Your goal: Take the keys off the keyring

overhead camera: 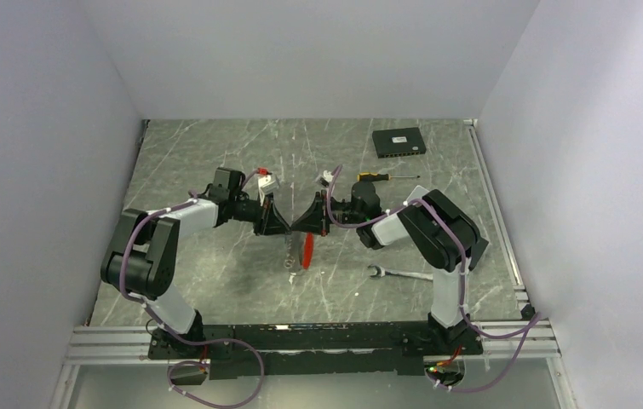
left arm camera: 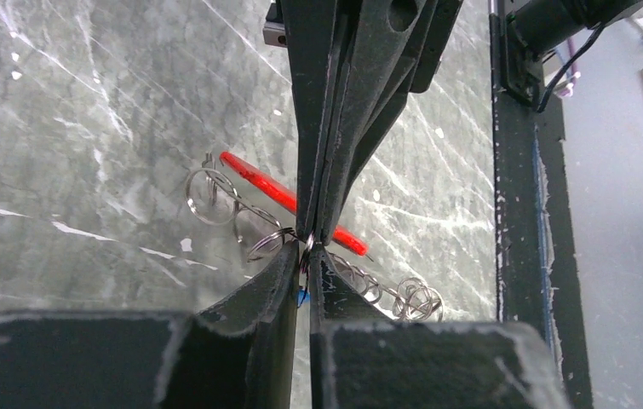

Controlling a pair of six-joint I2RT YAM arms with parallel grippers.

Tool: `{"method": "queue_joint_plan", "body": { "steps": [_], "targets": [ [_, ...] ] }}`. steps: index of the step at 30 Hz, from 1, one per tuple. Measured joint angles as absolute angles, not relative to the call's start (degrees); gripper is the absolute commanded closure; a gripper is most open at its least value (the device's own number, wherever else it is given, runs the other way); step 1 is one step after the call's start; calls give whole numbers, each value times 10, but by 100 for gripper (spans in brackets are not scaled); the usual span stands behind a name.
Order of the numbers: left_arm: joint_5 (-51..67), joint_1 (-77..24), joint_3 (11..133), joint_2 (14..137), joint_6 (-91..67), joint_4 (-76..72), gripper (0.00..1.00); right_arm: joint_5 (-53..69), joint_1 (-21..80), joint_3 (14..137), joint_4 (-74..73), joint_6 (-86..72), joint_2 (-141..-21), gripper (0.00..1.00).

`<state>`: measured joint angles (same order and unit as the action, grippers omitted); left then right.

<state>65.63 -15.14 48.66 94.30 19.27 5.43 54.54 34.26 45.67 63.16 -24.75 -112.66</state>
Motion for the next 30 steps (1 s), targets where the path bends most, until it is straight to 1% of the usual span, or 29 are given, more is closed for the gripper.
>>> {"method": "queue_joint_plan", "body": {
  "steps": [4, 5, 7, 11, 12, 14, 16, 18, 23, 30],
  "targets": [
    [664, -151, 467, 945, 156, 9, 87, 546, 342, 453, 643, -263, -1131, 100],
    [664, -151, 465, 945, 150, 1, 90, 546, 342, 452, 648, -268, -1132, 100],
    [665, -151, 463, 945, 141, -11, 100, 545, 339, 452, 656, -276, -1134, 100],
    [665, -151, 466, 945, 144, -7, 100, 550, 336, 452, 659, -278, -1135, 99],
    [662, -152, 471, 945, 153, 9, 100, 553, 336, 453, 654, -271, -1135, 89],
    [651, -153, 482, 945, 171, 44, 100, 564, 335, 460, 624, -246, -1134, 80],
    [632, -161, 496, 945, 196, 83, 100, 577, 335, 474, 561, -192, -1127, 73],
    [610, -167, 516, 945, 223, 122, 100, 587, 335, 489, 487, -136, -1115, 69],
    [566, -190, 546, 941, 296, 197, 100, 599, 334, 524, 332, -18, -1086, 68],
    [525, -220, 552, 940, 362, 253, 100, 609, 334, 545, 259, 28, -1083, 68]
  ]
}}
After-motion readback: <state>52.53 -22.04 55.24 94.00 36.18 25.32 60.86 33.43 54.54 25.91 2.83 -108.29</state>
